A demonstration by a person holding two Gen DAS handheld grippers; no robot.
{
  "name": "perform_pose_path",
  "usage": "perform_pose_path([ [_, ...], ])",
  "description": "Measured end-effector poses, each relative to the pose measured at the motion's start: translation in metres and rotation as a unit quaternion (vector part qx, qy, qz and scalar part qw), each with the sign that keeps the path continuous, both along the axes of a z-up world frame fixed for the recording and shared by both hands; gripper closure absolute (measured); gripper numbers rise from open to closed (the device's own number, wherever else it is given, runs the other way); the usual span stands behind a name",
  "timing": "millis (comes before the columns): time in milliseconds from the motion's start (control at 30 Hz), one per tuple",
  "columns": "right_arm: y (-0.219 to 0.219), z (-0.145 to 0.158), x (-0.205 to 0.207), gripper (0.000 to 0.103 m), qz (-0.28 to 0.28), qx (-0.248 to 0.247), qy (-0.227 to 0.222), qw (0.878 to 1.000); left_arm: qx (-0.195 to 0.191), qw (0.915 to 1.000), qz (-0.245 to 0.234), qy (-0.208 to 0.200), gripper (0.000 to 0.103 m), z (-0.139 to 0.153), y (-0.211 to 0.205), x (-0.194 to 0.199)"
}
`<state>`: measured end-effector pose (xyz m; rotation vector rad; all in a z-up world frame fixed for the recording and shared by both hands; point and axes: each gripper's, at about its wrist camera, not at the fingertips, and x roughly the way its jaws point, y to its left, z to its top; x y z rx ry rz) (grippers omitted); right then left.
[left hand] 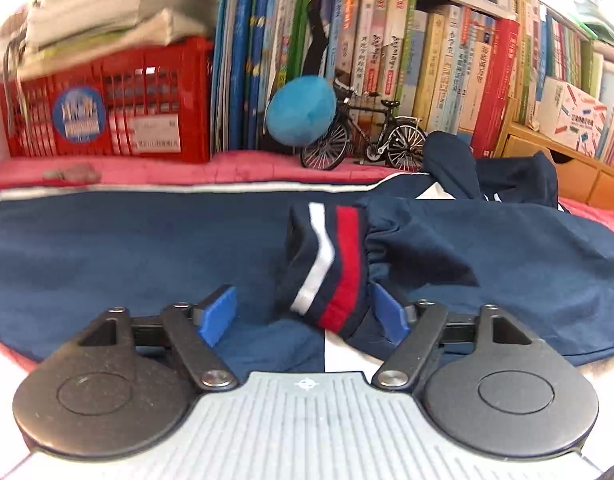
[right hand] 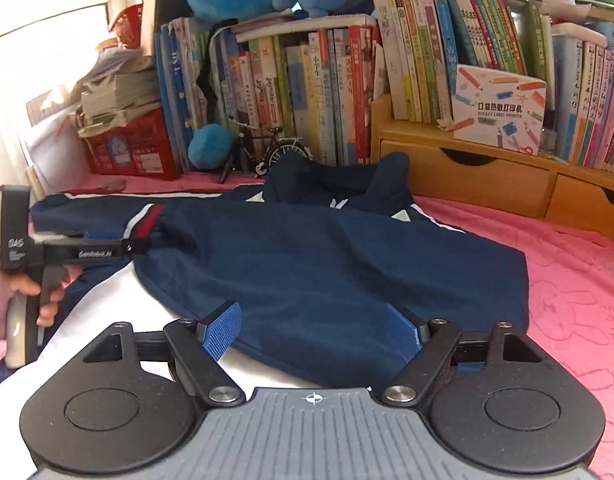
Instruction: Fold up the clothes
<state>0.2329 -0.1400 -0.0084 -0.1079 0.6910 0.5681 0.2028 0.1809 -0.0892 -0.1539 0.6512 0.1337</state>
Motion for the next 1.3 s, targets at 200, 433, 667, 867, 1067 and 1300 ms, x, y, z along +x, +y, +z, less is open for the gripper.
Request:
perform_pose_path([
  [200,0.052,-0.045,0.021,0.028,-0.037,-0.085,0.002,0.996,-0.009,0.9997,-0.009,-0.019,0.021,0.016,0.012,-0.024],
  [433,0.075,-0.031,-0.008,0.027,0.001,-0.109,-0.071,0.991,-0.017,0.9887,0.130,-0.073,0.020,0.049,0.111,-0.082],
  [667,0.155,-0.027,-0.011,0.024,0.072,-0.034,-0.060,0.995,-0.081,0.9263,0.364,-0.054,0.020,0.031,0.241,-0.087],
  [867,0.176,-0.058,-0.029,0.025,0.090,-0.046,-0.042,0.994,-0.096,0.8998,0.424,-0.036,0.030,0.010,0.309,-0.056],
  [1067,0.142,-0.057,-0.050,0.024,0.081,-0.045,-0.038,0.995,-0.079,0.9066,0.411,-0.058,0.100,0.015,0.313,-0.036],
  [1300,0.067,-0.059,-0.047,0.024,-0.043,0.035,-0.006,0.998,0.028,0.9748,0.122,-0.184,0.101,0.086,0.125,-0.052],
])
